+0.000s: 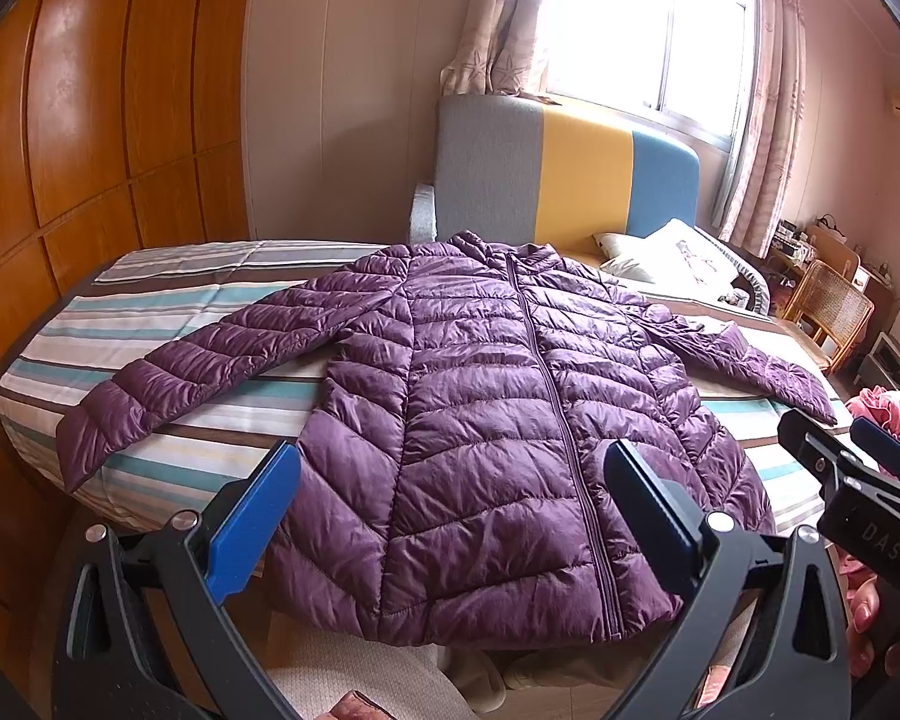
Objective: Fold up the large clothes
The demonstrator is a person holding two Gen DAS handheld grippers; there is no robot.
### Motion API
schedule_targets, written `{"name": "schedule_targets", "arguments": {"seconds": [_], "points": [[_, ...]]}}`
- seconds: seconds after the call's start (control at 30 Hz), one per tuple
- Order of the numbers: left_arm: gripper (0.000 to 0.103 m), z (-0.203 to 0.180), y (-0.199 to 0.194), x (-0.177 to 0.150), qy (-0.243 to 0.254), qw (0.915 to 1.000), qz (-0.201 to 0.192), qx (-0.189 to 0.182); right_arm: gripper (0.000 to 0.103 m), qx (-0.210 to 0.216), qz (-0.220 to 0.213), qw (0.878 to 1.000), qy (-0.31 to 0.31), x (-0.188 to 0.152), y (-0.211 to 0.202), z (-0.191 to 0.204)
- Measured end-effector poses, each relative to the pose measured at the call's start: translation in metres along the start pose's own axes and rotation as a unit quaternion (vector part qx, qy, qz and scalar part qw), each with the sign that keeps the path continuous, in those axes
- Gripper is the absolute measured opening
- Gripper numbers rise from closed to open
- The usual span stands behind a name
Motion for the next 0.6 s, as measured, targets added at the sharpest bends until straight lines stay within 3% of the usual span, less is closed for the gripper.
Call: {"name": "schedule_targets", "arguments": {"seconds": [0.6], "points": [[0.101,0.0027,0.003,-0.0044,-0.001,1.0,0.007,0.003,0.1,0.001,0.004,1.0,-0.001,-0.0007,0.0005,0.0003]]}}
Point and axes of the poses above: each gripper's, at about its wrist camera, not at the fingertips, and y roughly the way its jaws point, z to its left, x to its top, the point moved 9 cm from there along y, roughly the way its jaws point, and after that the axes turned 7 degrees about -z, right-handed, at the moved point
